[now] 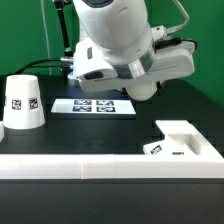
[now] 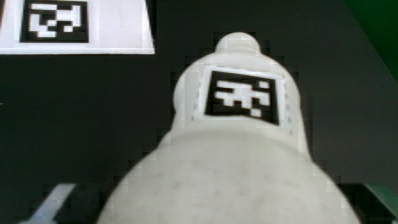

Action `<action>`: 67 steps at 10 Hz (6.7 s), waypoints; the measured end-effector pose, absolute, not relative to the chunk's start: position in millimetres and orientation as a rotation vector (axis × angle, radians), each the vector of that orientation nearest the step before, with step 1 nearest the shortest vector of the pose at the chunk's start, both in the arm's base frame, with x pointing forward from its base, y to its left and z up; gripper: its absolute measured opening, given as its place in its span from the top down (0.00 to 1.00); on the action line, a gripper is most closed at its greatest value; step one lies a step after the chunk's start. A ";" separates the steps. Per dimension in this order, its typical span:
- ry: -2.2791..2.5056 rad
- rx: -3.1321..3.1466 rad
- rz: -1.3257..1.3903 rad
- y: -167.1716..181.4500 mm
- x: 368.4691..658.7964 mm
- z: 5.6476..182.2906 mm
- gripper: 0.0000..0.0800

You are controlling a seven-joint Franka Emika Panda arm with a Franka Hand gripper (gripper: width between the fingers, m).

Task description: Assemble lamp

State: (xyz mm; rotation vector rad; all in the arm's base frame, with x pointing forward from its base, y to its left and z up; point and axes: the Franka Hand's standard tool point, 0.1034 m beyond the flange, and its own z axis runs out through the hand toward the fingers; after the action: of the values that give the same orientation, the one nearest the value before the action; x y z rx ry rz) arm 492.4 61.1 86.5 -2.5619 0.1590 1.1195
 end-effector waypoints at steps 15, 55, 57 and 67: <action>-0.207 -3.031 -0.433 35.1 598.8 123.8 0.28; -0.684 -2.981 -0.734 102.0 616.5 131.1 0.28; -0.695 -2.975 -0.731 108.0 614.8 129.7 0.28; -0.674 -2.979 -0.852 94.1 606.9 116.3 0.28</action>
Offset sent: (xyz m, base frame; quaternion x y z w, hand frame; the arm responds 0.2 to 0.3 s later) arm 0.0415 -0.0059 0.0270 -0.0210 0.1368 -0.0785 0.9873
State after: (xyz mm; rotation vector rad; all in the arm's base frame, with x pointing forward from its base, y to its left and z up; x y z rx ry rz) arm 606.9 94.1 116.3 -2.9789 -0.6740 -0.8518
